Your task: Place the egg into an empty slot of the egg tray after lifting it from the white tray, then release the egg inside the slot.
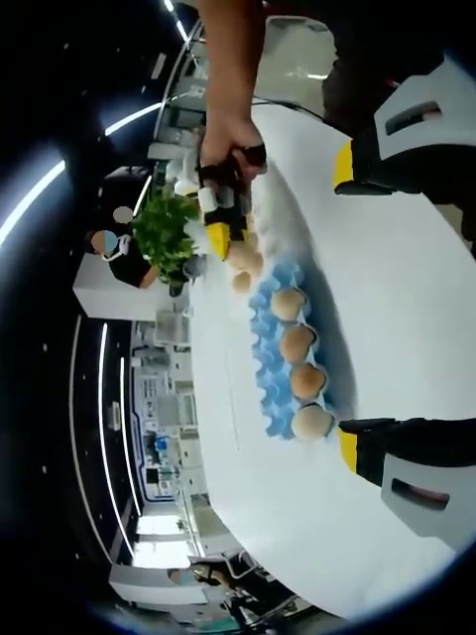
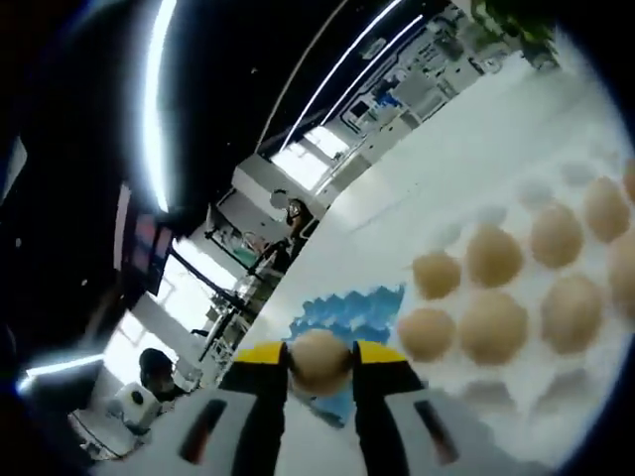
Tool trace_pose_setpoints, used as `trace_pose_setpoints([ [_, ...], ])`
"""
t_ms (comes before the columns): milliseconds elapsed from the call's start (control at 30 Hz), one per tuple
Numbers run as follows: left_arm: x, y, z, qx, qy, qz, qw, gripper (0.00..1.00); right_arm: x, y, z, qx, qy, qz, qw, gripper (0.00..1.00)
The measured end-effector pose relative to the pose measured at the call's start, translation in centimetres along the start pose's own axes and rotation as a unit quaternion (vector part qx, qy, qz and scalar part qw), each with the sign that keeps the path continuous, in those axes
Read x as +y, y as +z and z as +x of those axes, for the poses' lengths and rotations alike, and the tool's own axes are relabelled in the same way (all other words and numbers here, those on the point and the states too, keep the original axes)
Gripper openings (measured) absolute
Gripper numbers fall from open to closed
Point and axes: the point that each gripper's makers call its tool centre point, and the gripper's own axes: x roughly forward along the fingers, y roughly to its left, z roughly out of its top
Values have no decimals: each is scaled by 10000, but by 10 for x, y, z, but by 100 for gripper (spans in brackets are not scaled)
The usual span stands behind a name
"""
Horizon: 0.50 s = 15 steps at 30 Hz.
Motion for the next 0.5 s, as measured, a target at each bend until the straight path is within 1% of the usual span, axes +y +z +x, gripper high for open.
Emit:
trace_pose_setpoints([
  [33,1,-1,-1,-4,10,-14,10000,95,-2,-3,3,56,-82,-135,9999,25],
  [100,1,-4,0,13,7,-43,10000,95,-4,-13,11,299,-220,-415,9984,25],
  [133,1,-6,0,44,10,-41,10000,95,-5,-18,15,455,-308,-720,9959,25],
  [200,1,-6,0,46,5,-27,10000,95,-4,-23,20,641,-393,-1168,9903,25],
  [233,1,-6,0,44,-7,-30,10000,95,-3,-27,23,817,-448,-1511,9841,25],
  [300,1,-6,0,46,-19,-18,10000,95,-3,-33,25,1054,-524,-1957,9736,26],
  [333,1,-6,0,46,-18,5,10000,95,-2,-36,27,1180,-548,-2217,9664,26],
  [367,2,-6,0,52,-18,15,10000,95,-2,-38,29,1258,-563,-2379,9615,26],
  [400,3,-6,0,53,-9,26,10000,95,-2,-42,30,1369,-583,-2593,9543,26],
  [433,3,-6,-1,49,-1,25,10000,95,-3,-44,30,1441,-606,-2708,9499,26],
  [467,5,-5,-1,39,6,13,10000,95,-5,-48,31,1559,-640,-2856,9434,26],
  [500,5,-5,-1,35,11,2,10000,95,-7,-50,31,1625,-658,-2938,9396,26],
])
